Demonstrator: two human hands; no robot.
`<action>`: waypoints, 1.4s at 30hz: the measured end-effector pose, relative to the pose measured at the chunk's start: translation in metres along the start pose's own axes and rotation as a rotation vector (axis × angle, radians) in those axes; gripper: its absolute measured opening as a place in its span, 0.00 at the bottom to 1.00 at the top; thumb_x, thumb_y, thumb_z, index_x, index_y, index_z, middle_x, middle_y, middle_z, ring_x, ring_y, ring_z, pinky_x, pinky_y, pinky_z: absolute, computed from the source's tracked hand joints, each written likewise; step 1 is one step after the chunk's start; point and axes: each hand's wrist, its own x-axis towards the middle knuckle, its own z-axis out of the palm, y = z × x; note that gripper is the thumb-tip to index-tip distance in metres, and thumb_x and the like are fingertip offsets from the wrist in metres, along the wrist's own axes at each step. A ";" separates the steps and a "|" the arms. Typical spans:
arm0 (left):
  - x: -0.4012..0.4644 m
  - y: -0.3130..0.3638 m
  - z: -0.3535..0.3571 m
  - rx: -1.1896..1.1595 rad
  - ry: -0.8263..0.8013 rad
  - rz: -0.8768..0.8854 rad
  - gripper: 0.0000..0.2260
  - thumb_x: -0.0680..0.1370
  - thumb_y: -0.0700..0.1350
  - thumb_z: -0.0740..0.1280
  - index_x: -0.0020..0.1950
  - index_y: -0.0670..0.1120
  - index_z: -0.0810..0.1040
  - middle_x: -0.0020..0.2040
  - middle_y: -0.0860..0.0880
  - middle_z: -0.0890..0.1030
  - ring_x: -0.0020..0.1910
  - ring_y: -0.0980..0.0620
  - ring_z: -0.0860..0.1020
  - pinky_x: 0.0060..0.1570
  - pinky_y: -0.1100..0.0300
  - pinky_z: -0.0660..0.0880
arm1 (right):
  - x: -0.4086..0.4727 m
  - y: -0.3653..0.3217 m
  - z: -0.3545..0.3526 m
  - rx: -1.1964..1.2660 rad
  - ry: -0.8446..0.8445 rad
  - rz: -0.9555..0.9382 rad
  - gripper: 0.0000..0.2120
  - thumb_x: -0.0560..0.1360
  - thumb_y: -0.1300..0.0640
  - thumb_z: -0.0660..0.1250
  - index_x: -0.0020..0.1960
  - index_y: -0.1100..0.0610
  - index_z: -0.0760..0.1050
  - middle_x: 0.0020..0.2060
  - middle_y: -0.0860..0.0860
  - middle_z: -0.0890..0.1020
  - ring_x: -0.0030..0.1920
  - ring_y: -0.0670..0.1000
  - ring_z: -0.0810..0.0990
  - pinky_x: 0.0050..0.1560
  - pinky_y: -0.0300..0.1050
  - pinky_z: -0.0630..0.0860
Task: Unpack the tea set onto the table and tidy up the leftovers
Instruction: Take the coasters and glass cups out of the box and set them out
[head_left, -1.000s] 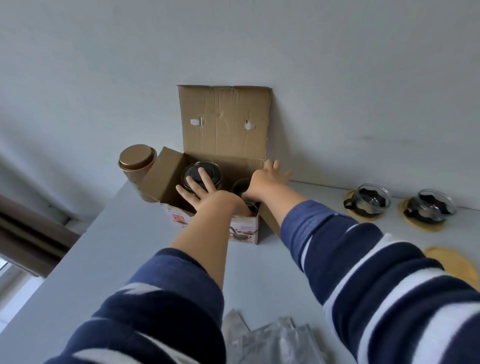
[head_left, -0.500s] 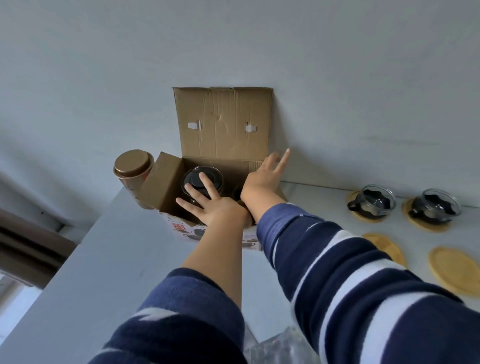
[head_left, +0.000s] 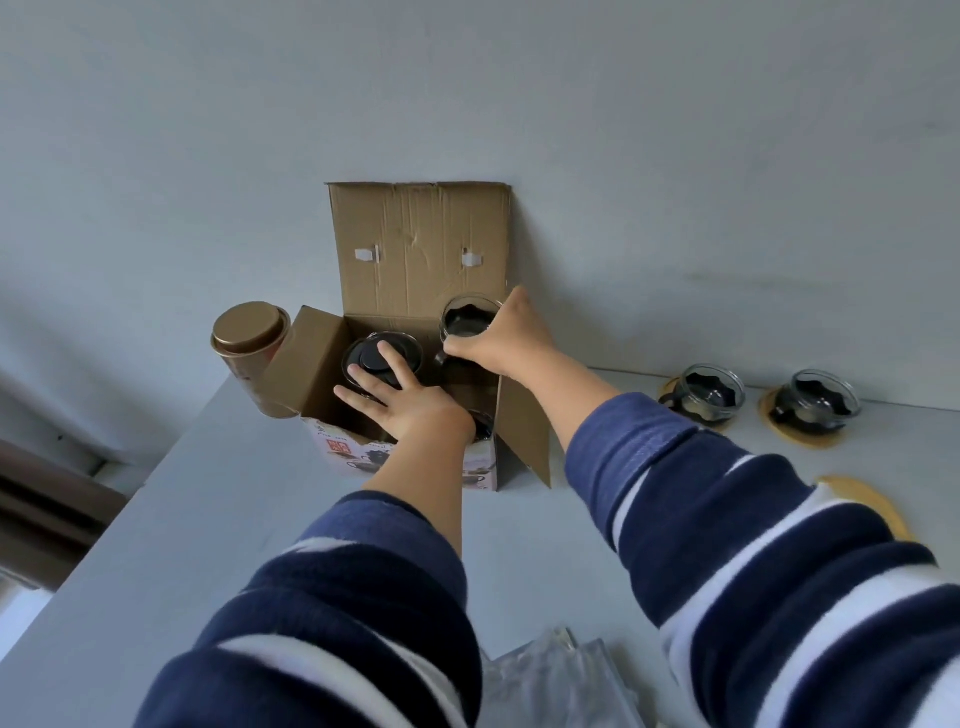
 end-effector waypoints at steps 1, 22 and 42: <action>-0.002 0.000 0.000 0.000 0.012 -0.002 0.26 0.76 0.50 0.65 0.74 0.50 0.68 0.76 0.42 0.28 0.73 0.29 0.32 0.68 0.30 0.35 | -0.002 0.002 -0.004 0.071 0.009 -0.001 0.48 0.65 0.43 0.75 0.73 0.61 0.53 0.69 0.56 0.68 0.67 0.58 0.71 0.59 0.50 0.75; -0.053 0.024 -0.044 -0.449 0.289 0.513 0.37 0.65 0.63 0.71 0.69 0.47 0.68 0.61 0.49 0.76 0.57 0.48 0.77 0.52 0.53 0.76 | -0.070 0.104 -0.097 0.222 0.310 0.114 0.37 0.65 0.46 0.75 0.64 0.60 0.61 0.59 0.54 0.69 0.58 0.55 0.73 0.51 0.46 0.73; -0.127 0.194 0.082 -0.566 -0.108 0.751 0.34 0.68 0.52 0.74 0.71 0.48 0.67 0.67 0.50 0.73 0.62 0.49 0.74 0.59 0.53 0.75 | -0.136 0.338 -0.149 0.190 0.427 0.528 0.35 0.66 0.46 0.75 0.64 0.58 0.62 0.61 0.55 0.74 0.60 0.58 0.76 0.56 0.52 0.76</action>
